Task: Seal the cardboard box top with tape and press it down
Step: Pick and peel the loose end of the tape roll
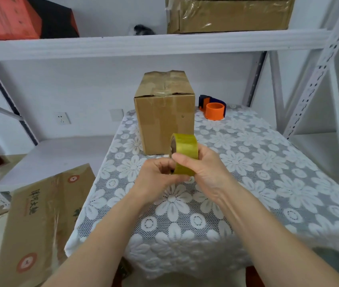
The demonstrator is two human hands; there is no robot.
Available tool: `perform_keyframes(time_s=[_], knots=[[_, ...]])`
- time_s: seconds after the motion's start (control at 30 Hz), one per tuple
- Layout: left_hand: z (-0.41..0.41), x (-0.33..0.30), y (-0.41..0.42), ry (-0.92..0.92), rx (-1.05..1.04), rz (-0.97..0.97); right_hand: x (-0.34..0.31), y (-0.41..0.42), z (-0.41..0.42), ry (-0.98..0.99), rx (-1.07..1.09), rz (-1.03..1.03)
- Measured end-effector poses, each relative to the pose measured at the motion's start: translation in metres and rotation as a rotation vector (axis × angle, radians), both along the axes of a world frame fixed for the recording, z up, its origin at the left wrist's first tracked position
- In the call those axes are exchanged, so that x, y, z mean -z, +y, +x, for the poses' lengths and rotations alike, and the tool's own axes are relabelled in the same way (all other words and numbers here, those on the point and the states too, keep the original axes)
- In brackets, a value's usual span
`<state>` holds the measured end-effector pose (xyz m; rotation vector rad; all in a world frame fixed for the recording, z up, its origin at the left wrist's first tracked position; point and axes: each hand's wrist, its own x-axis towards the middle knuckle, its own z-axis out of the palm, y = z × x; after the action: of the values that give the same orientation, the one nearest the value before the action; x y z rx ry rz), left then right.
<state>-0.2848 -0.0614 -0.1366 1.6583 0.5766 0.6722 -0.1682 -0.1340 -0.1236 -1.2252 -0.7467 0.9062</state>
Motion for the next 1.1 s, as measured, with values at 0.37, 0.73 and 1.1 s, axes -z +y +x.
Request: perform_keyframes(time_s=[0.37,0.73,1.1], knots=[[-0.010,0.004,0.013,-0.028,0.040,-0.140,0.004,0.008,-0.015,0.043,0.063,0.007],[-0.022,0.004,0.019,-0.096,0.037,-0.288,-0.009,0.005,-0.025,0.219,-0.155,0.120],[-0.014,0.003,0.010,-0.116,-0.035,-0.107,-0.005,0.003,-0.020,0.071,-0.109,0.152]])
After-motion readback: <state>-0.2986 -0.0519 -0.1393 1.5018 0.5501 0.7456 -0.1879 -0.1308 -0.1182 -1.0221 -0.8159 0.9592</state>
